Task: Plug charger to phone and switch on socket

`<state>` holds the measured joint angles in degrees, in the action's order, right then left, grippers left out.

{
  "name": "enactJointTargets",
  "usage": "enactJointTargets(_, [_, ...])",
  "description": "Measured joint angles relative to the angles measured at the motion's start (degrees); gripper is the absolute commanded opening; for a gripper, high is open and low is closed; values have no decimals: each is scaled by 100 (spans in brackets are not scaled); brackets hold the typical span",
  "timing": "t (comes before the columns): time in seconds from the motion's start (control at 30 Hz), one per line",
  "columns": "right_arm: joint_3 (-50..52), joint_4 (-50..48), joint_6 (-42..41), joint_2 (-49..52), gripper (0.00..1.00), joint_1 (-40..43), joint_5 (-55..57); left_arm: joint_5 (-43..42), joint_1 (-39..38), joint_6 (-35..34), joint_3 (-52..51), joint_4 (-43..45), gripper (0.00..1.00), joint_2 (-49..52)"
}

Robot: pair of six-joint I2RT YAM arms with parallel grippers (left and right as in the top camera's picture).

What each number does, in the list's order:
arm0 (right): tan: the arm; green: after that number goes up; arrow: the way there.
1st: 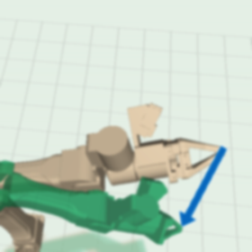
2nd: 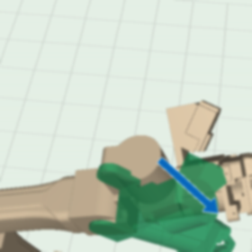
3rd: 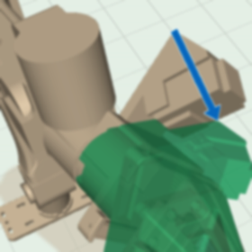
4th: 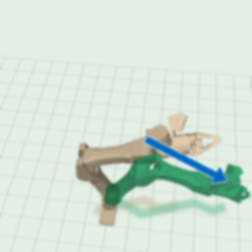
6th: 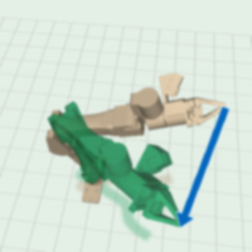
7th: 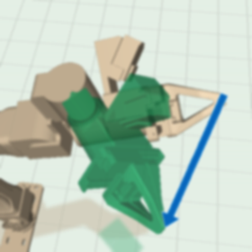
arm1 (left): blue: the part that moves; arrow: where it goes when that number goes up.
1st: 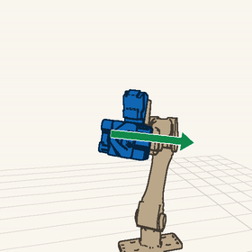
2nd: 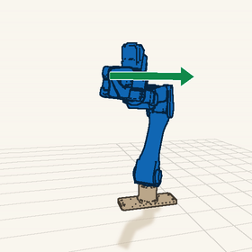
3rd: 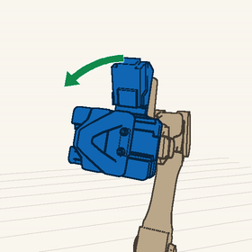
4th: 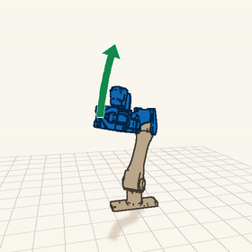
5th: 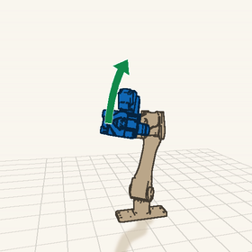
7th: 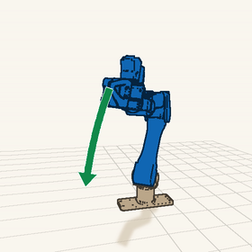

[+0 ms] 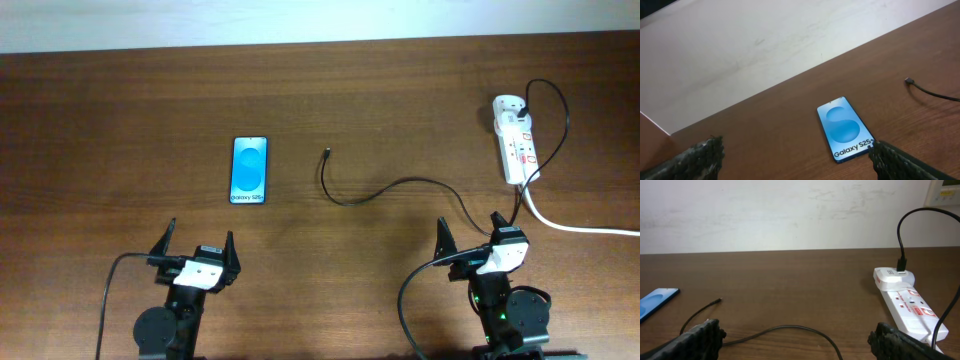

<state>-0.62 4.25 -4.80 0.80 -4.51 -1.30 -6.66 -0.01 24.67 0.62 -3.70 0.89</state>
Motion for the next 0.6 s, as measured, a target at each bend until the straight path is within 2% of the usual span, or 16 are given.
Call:
enactJointTargets(0.33, [0, 0, 0, 0, 98, 0, 0, -7, 0, 0, 0, 13, 99, 0])
enactJointTargets(0.6, [0, -42, 0, 0, 98, 0, -46, -577, 0, -39, -2, 621, 99, 2])
